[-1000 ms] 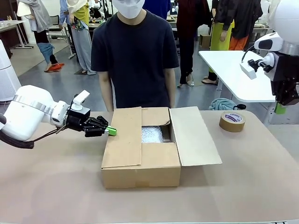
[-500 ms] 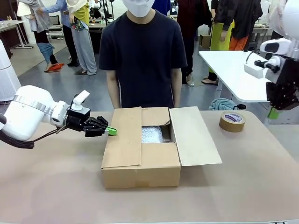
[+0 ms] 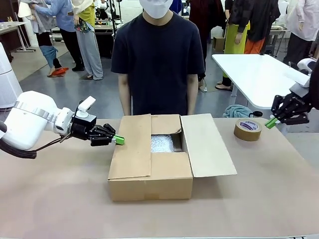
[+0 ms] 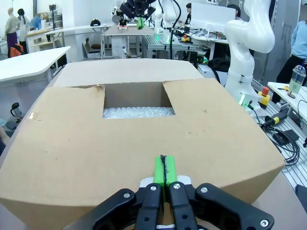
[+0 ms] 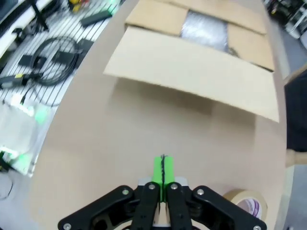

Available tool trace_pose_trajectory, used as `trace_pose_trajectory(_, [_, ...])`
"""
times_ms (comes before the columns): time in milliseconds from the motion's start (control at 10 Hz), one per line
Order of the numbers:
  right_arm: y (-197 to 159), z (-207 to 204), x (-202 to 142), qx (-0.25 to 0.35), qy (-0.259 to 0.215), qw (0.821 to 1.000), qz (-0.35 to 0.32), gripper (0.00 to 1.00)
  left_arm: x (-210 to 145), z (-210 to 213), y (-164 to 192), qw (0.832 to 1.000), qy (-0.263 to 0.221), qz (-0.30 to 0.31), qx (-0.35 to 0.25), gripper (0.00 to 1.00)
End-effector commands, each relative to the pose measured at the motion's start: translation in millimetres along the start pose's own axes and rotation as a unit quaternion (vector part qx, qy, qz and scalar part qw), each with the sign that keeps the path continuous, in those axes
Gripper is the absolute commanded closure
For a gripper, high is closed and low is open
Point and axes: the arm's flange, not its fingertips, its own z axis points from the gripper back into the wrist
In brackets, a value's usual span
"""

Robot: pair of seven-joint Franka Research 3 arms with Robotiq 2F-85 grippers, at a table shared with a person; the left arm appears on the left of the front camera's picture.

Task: Wrap the clocks to prevent damage.
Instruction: Push the left (or right) flap of the Package Box to close it.

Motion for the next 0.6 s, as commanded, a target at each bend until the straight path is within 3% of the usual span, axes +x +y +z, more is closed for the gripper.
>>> trace_pose_trajectory(0, [-12.6,-8.6,-15.0,-0.01,-0.056,0.998,-0.04,0.99,-2.9,-2.7,2.4,1.0,0.0,0.007,0.004,0.99])
trace_pose_trajectory(100, [-11.4,-8.8,-14.5,-0.022,-0.057,0.996,-0.058,0.99,-2.9,-2.7,2.4,1.0,0.0,0.007,0.004,0.99])
trace_pose_trajectory(200, [-4.0,-8.6,-13.5,-0.009,-0.032,0.999,-0.021,0.99,-2.9,-2.7,2.4,1.0,0.0,0.007,0.004,0.99])
trace_pose_trajectory(500, [-4.0,-8.6,-13.5,-0.009,-0.032,0.999,-0.021,0.99,-2.9,-2.7,2.4,1.0,0.0,0.007,0.004,0.99])
